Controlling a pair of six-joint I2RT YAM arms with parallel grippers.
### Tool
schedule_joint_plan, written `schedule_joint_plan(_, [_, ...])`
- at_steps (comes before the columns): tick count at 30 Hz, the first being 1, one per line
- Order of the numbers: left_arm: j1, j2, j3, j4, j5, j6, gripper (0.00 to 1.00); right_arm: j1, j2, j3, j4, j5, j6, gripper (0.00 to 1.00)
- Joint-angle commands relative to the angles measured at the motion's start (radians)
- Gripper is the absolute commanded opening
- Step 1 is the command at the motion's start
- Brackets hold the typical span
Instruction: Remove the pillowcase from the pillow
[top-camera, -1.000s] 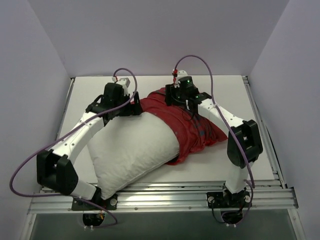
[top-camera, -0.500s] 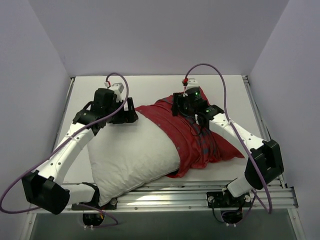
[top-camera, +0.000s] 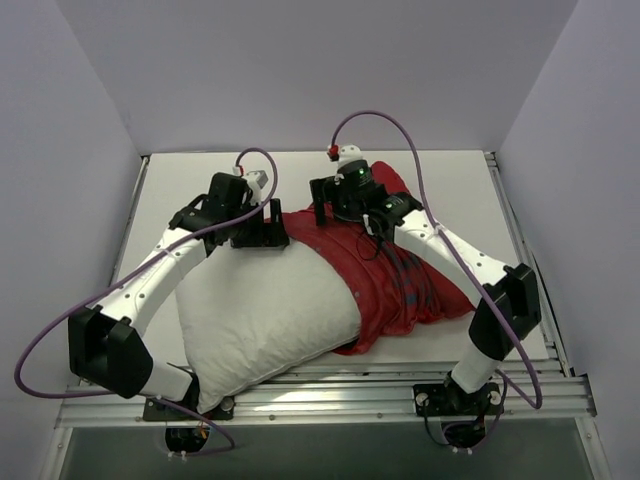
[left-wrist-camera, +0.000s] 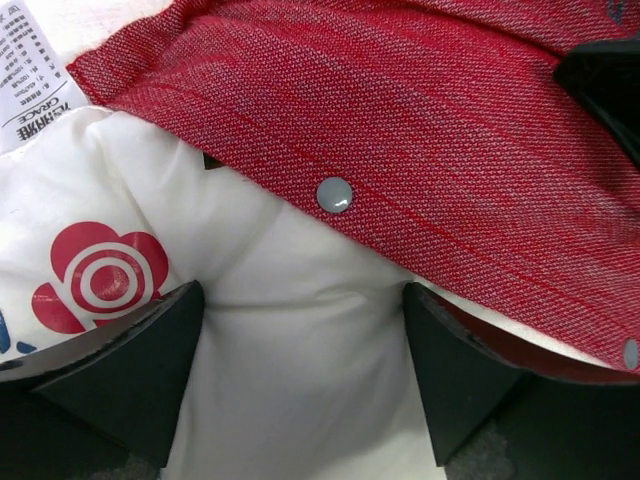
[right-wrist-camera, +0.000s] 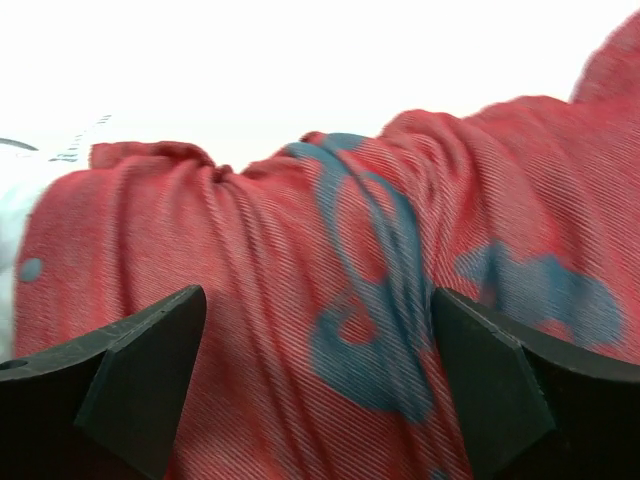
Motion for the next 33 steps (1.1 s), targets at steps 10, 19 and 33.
schedule_joint_plan(10, [-0.037, -0.028, -0.183, 0.050, 0.049, -0.071, 0.11, 0.080, 0.149, 0.030, -0.083, -0.035, -0.069, 0.90])
schedule_joint_plan(19, [-0.030, -0.150, -0.208, 0.031, -0.117, -0.068, 0.02, 0.013, 0.222, -0.048, -0.135, -0.023, -0.100, 0.13])
schedule_joint_plan(33, [0.045, -0.279, -0.102, -0.143, -0.293, 0.001, 0.02, -0.479, 0.057, -0.033, -0.102, 0.037, 0.079, 0.00])
